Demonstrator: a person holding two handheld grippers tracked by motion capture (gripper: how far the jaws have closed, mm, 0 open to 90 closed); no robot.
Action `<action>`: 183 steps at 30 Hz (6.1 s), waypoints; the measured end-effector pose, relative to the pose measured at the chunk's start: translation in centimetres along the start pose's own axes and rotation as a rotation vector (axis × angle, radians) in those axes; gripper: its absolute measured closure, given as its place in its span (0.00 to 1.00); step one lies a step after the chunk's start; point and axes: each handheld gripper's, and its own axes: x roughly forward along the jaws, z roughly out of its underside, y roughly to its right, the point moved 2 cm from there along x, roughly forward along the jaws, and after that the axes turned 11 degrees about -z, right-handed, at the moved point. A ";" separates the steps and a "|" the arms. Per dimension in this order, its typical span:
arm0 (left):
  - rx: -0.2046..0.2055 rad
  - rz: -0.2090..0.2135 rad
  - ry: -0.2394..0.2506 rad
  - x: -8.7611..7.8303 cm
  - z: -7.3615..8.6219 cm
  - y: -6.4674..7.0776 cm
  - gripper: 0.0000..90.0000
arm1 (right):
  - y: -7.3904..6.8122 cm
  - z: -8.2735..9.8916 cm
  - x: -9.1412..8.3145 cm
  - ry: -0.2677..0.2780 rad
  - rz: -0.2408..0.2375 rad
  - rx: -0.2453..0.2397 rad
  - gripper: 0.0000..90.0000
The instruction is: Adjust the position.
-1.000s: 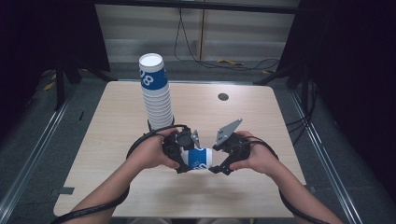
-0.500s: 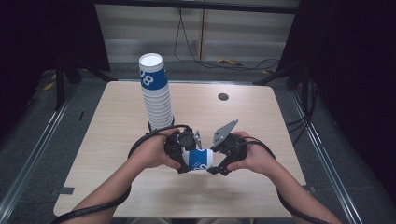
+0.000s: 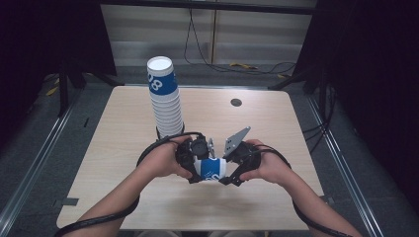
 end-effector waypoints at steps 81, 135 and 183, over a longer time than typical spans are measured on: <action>-0.105 0.010 0.215 -0.7 2.6 -1.1 0.18 | 0.6 2.8 -0.3 0.175 0.021 0.006 0.34; -0.166 0.032 0.413 -1.2 2.0 -1.2 0.17 | 0.6 2.9 0.1 0.228 -0.012 0.007 0.34; -0.131 0.036 0.372 -2.0 1.1 -1.0 0.19 | 0.6 2.6 0.9 0.214 -0.025 -0.019 0.34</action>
